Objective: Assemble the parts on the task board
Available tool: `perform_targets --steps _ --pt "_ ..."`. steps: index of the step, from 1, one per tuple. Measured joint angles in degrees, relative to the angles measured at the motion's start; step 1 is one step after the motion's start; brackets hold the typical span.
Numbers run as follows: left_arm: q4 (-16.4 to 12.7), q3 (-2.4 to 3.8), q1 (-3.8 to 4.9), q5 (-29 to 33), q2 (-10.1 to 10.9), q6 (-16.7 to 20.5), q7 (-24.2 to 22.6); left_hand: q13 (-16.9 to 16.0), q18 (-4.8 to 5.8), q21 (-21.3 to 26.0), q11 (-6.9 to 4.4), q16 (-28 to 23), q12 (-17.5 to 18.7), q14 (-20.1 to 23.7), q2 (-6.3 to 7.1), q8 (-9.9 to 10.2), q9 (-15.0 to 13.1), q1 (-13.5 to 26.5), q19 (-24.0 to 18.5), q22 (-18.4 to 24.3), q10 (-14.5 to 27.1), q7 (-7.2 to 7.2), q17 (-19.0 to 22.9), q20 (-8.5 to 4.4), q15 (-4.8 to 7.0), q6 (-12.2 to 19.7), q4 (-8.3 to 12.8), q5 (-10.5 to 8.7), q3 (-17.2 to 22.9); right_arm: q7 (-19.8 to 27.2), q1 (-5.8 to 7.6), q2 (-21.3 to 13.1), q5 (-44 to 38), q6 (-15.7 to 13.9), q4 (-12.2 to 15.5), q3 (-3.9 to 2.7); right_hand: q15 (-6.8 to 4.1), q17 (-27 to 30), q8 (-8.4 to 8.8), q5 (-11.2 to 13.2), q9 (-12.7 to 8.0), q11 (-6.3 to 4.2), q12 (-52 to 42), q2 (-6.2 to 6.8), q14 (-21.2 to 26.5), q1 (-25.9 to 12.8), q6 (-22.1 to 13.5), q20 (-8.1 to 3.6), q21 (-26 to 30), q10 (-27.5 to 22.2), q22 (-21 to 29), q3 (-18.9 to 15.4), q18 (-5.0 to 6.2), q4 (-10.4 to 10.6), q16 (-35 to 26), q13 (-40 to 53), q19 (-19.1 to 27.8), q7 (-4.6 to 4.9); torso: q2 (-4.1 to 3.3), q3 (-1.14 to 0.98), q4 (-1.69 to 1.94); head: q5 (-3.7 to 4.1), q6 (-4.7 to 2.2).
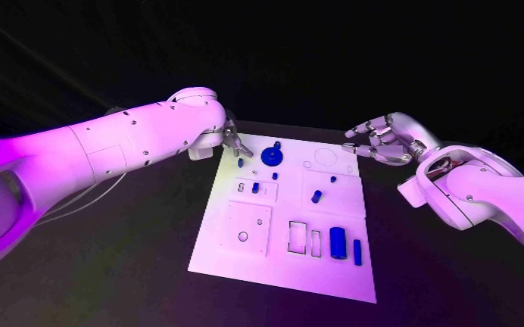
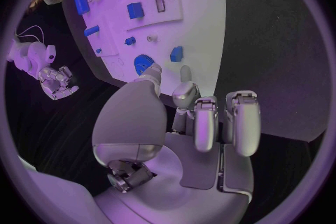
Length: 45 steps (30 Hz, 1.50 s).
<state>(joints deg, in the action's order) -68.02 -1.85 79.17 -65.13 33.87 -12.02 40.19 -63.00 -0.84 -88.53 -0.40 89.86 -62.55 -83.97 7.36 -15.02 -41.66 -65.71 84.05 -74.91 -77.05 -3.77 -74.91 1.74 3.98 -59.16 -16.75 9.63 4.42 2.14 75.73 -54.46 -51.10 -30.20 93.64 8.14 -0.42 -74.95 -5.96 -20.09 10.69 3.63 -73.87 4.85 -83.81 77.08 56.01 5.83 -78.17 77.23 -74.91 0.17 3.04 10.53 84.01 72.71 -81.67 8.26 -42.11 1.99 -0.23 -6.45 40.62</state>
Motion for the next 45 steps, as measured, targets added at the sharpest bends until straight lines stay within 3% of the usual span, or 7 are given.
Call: perform_targets --steps 32,40,45 --pt "0.9 -0.32 -0.57 0.03 -0.79 -3.13 0.0 -0.19 0.0 0.0 0.0 0.0 -0.27 0.0 -2.39 0.21 1.0 -2.28 0.0 0.0 0.0 0.31 0.01 -0.01 0.0 -1.13 0.16 0.0 -0.15 -0.02 0.0 0.01 0.0 0.0 0.06 0.0 0.0 0.02 0.0 0.0 0.04 0.0 0.0 0.0 0.0 0.0 0.0 0.0 0.0 0.0 -0.03 0.0 0.0 0.0 0.0 0.01 0.0 0.0 0.04 0.0 0.0 -0.1 0.34" --pt "0.82 -0.33 -0.59 0.25 -0.77 -3.14 0.0 -0.18 0.0 0.0 -0.2 0.0 -0.27 0.0 -4.56 0.21 1.34 -4.45 0.0 0.0 -0.2 0.62 0.01 -0.01 0.01 -1.85 0.43 0.0 0.34 -0.02 0.0 0.01 0.0 0.0 0.05 0.0 0.0 0.03 0.0 0.0 0.04 0.0 0.0 0.0 0.0 0.0 0.0 0.0 0.0 0.0 -0.03 0.0 0.0 0.0 0.0 0.01 0.0 0.0 0.07 -0.01 0.0 -0.12 0.4" --pt "0.72 -0.33 -0.59 0.8 -0.72 -3.06 0.0 0.03 0.0 0.0 -0.41 0.0 -0.27 0.0 -6.01 0.22 1.46 -8.17 0.0 0.0 0.01 0.82 0.01 -0.01 0.01 -2.04 0.88 0.0 3.17 -0.03 0.0 0.0 0.0 0.0 0.04 0.0 0.0 0.03 0.0 0.0 0.04 0.0 0.0 0.0 0.0 0.0 0.0 0.0 0.0 0.0 -0.02 0.0 0.0 0.0 0.0 0.01 0.0 0.0 0.07 -0.02 0.0 -0.12 0.49"
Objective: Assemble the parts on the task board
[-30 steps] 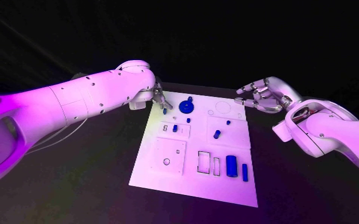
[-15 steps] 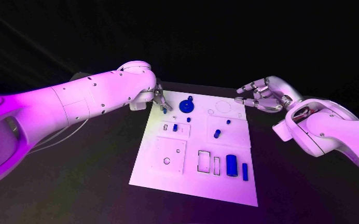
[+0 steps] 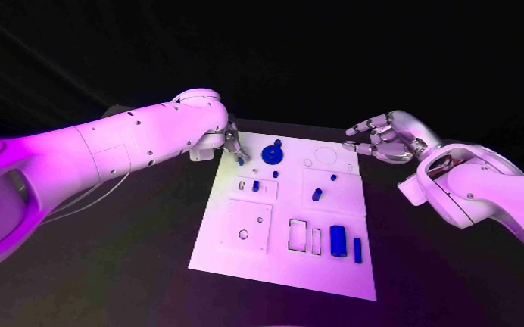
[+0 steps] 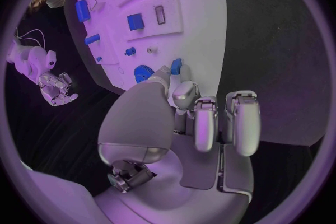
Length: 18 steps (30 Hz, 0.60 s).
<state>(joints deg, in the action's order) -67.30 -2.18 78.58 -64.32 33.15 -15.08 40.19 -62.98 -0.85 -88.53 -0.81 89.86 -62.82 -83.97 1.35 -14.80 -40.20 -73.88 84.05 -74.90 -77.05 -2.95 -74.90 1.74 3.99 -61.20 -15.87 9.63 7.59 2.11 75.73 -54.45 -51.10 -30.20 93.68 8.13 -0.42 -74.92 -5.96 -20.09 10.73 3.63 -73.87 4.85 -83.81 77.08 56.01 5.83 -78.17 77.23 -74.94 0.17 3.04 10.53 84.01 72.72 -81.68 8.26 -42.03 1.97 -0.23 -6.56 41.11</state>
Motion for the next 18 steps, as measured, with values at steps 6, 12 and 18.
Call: perform_targets --steps 6,12,18 --pt "-0.03 0.02 0.0 1.05 0.05 0.09 0.0 0.61 0.0 0.0 -0.39 0.0 0.3 0.01 0.14 0.39 0.36 -5.04 0.0 0.0 0.42 0.1 0.0 0.0 0.41 0.74 2.05 0.28 5.85 0.0 0.0 -0.01 0.0 0.0 -0.02 0.0 0.0 0.0 0.0 0.0 0.0 0.0 0.0 0.0 0.0 0.0 0.0 0.0 0.0 0.0 0.0 0.0 0.0 0.0 0.0 0.0 0.0 0.0 -0.01 -0.02 0.0 0.01 0.16" --pt "-0.02 0.02 0.0 2.95 0.28 0.21 -0.01 1.4 0.0 0.0 -0.28 0.0 0.97 0.01 1.54 -0.17 0.11 -7.72 0.0 0.0 0.52 -0.29 0.0 0.0 0.41 1.14 -0.93 0.13 11.24 0.0 0.0 0.0 0.0 0.0 -0.07 0.0 0.0 0.0 0.0 0.0 -0.01 0.0 0.0 0.0 0.0 0.0 0.0 0.0 0.0 0.0 0.01 0.0 0.0 0.0 0.0 0.0 0.0 0.0 -0.01 -0.01 -0.01 0.01 0.29" --pt "-1.6 0.02 -0.01 5.75 1.69 0.92 -0.01 1.49 0.0 0.0 -0.29 0.0 0.97 0.0 3.66 -2.08 -1.91 -5.68 0.0 0.0 0.09 -0.23 0.0 0.0 0.41 1.46 -2.17 -0.03 15.34 0.0 0.0 0.04 0.0 0.0 -0.18 0.0 0.0 0.01 0.0 0.0 -0.01 0.0 0.0 0.0 0.0 0.0 0.0 0.0 0.0 0.0 0.01 0.0 0.0 0.0 0.0 0.0 0.0 0.0 -0.01 -0.01 -0.01 0.03 0.37"
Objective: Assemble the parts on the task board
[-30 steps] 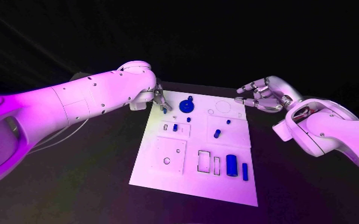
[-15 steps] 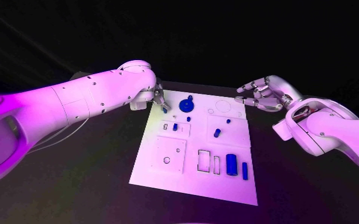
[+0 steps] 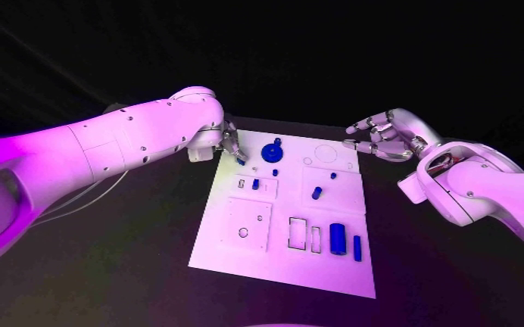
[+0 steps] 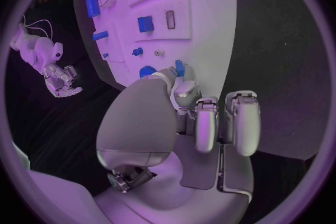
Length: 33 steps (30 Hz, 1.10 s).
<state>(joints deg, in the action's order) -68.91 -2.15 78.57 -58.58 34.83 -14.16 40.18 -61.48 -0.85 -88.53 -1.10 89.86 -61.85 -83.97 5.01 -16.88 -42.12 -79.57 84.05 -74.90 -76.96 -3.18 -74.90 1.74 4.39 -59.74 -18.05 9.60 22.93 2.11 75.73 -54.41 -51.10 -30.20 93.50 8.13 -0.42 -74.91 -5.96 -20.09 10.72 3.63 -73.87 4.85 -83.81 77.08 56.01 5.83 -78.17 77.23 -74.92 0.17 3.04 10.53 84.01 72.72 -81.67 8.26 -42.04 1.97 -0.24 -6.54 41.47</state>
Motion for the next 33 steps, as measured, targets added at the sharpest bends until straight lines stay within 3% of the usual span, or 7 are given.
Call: perform_targets --steps 9,17,28,33 --pt "-5.82 0.07 -0.01 4.71 4.06 3.16 0.0 -0.19 0.0 0.0 -0.13 0.0 0.0 0.0 2.03 -1.42 -1.3 2.04 0.0 0.0 -0.53 0.03 -0.05 0.0 0.0 0.41 1.52 -0.01 4.24 0.0 0.0 0.0 0.0 -0.01 -0.22 0.0 0.0 0.0 0.0 0.0 -0.01 0.0 0.0 0.0 0.0 0.0 0.0 0.0 0.0 0.0 0.01 0.0 0.0 0.0 0.0 0.0 0.0 0.0 0.04 0.02 0.06 -0.15 0.13" --pt "-11.84 0.09 -0.24 5.68 7.6 6.21 0.0 -0.41 0.0 -0.23 -0.46 0.0 -0.4 0.0 2.55 -2.19 -2.13 3.02 0.0 0.0 -0.87 -0.06 -0.04 0.0 0.0 0.5 1.86 -0.14 5.76 0.03 -0.02 0.02 0.02 -0.01 -0.3 0.0 0.0 0.01 0.0 0.0 -0.01 0.0 0.0 0.0 0.0 0.0 0.0 0.0 0.0 0.0 0.01 0.0 0.0 0.0 0.0 0.0 0.0 0.0 0.03 0.03 0.05 -0.23 0.24" --pt "-16.71 0.07 -2.84 0.26 10.19 8.2 0.0 0.3 0.0 -0.45 -0.8 0.0 -0.4 0.0 4.07 -3.87 -2.64 4.54 0.0 0.0 -1.23 -0.06 -0.03 0.0 0.0 0.49 2.67 -0.31 8.67 0.06 -0.1 0.08 0.04 -0.01 -0.32 0.01 0.0 -0.02 0.0 0.0 -0.02 0.0 0.0 0.0 0.0 0.0 0.0 0.0 0.0 0.0 0.02 0.0 0.0 0.0 0.0 0.0 0.0 0.0 0.02 0.05 0.11 -0.56 0.36" --pt "-17.82 0.07 -3.49 -1.45 10.54 8.51 0.01 0.3 0.01 -0.67 -1.04 0.0 -0.4 0.0 4.66 -4.62 -2.66 5.13 -0.05 0.0 -1.48 0.08 -0.03 -0.06 0.0 0.63 2.81 -0.45 9.63 0.08 -0.15 0.09 0.05 -0.01 -0.32 0.01 0.0 -0.04 0.0 0.0 0.03 0.0 0.0 0.0 0.0 0.0 0.0 0.0 0.0 0.0 0.02 0.0 0.0 0.0 0.0 0.0 0.0 0.0 0.03 0.07 0.09 -0.66 0.45"
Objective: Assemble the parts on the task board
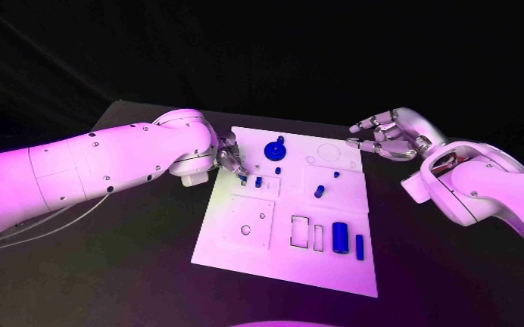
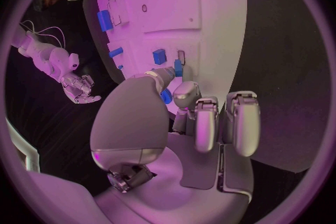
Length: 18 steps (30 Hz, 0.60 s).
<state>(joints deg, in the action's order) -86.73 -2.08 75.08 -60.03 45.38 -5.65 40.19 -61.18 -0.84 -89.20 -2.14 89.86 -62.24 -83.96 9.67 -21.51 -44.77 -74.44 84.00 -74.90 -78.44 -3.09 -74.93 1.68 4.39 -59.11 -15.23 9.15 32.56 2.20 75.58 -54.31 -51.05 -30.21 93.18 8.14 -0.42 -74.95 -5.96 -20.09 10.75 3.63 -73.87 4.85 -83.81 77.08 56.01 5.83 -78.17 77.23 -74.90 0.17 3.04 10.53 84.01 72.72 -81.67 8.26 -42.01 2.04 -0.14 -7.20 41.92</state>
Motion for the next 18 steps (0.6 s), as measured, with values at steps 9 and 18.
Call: perform_targets --steps 9,18 --pt "-1.34 0.02 -0.46 -1.71 0.31 0.09 0.0 -0.05 0.0 0.0 -0.19 0.0 0.0 -0.01 0.39 -1.17 0.0 0.98 0.07 -0.01 -0.37 0.07 0.01 -0.36 0.42 0.07 0.15 -0.02 1.22 0.02 -0.05 0.0 0.0 0.0 0.0 0.0 -0.02 0.01 0.0 0.0 0.0 0.0 0.0 -0.09 -0.02 -0.09 0.0 0.0 0.0 0.0 -0.04 -0.1 0.0 0.1 0.0 0.0 0.0 0.0 0.0 -0.02 -0.03 -0.05 0.07" --pt "-1.69 0.02 -0.63 -2.9 0.15 -0.02 0.0 -0.17 0.0 -0.21 -0.28 0.0 0.0 -0.01 0.99 -1.73 -0.01 1.59 0.07 -0.04 -0.46 0.06 0.01 -0.36 0.42 0.06 0.97 -0.19 2.35 0.05 -0.07 0.08 0.01 0.01 0.0 0.0 -0.22 0.01 0.0 0.0 -0.01 0.0 0.0 -0.32 -0.22 -0.32 0.0 0.0 0.0 0.0 -0.04 -0.24 0.0 0.24 0.0 0.0 0.0 0.0 -0.02 -0.03 -0.04 -0.04 0.03"
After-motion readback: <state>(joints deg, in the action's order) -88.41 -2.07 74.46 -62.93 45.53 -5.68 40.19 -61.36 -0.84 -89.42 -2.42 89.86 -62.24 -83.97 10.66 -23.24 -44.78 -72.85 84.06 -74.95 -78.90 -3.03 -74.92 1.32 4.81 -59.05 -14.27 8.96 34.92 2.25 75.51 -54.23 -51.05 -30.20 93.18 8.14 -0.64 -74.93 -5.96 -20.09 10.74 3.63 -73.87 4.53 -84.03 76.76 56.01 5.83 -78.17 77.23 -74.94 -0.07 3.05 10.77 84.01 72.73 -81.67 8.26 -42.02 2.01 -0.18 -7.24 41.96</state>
